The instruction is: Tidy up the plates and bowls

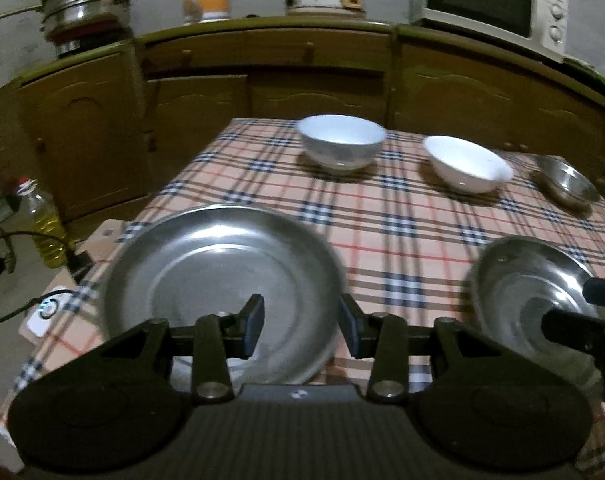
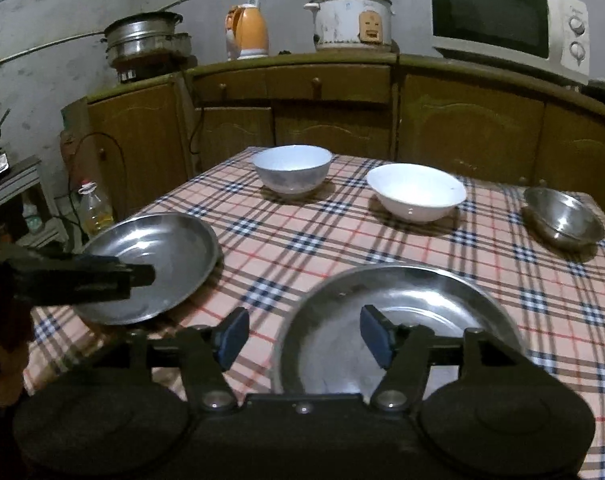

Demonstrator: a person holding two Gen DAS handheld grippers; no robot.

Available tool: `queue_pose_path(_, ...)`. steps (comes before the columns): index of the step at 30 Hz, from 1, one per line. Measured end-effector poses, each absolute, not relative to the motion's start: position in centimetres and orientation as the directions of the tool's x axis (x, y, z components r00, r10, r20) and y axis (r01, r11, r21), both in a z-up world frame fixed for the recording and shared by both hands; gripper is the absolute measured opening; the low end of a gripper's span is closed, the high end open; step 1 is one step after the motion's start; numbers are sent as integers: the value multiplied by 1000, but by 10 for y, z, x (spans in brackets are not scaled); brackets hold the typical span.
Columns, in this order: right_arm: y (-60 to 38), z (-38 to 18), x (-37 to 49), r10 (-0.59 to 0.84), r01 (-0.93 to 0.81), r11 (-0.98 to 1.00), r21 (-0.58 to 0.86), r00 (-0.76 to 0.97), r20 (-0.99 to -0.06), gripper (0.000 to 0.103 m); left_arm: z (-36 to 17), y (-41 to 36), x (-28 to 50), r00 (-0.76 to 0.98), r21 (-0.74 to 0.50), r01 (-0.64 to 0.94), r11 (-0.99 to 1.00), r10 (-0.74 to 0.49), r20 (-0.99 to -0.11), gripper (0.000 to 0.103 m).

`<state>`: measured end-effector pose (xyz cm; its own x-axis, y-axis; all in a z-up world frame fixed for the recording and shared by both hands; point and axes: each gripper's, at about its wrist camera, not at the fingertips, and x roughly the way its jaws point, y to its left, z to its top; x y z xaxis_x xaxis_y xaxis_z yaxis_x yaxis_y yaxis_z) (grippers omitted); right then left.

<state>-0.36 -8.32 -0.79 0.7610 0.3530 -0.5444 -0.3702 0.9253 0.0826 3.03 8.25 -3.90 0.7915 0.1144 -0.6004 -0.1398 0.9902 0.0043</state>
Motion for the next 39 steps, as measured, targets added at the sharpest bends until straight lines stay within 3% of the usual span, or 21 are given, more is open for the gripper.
queue_pose_path(7,-45,-13,8,396,-384,914,132,774,-494,80,-36,126,28,785,16,-220,975,187,-591,53)
queue_pose_path(10,-29,-15,19,424,-404,901,160,733,-532,80,-37,150,30,772,24,-275,961,235,-591,60)
queue_pose_path(20,21,-34,55,445,-428,885,184,658,-608,80,-51,213,58,703,20,-364,931,289,-650,61)
queue_pose_path(27,40,-48,73,452,-420,882,215,621,-640,80,-63,225,69,695,-20,-338,941,236,-679,50)
queue_pose_path(32,49,-58,87,469,-408,875,260,587,-660,78,-66,224,76,718,-40,-291,956,191,-669,29)
queue_pose_path(33,51,-60,89,482,-410,869,276,574,-662,66,-66,223,76,723,-47,-276,960,176,-668,23)
queue_pose_path(35,55,-63,92,490,-409,864,294,550,-676,45,-66,220,77,727,-37,-268,963,177,-663,23)
queue_pose_path(37,56,-63,92,471,-400,874,275,566,-676,39,-67,222,77,729,-48,-271,961,172,-663,22)
queue_pose_path(39,53,-62,94,454,-376,885,273,572,-683,25,-65,223,75,733,-57,-274,960,170,-659,20)
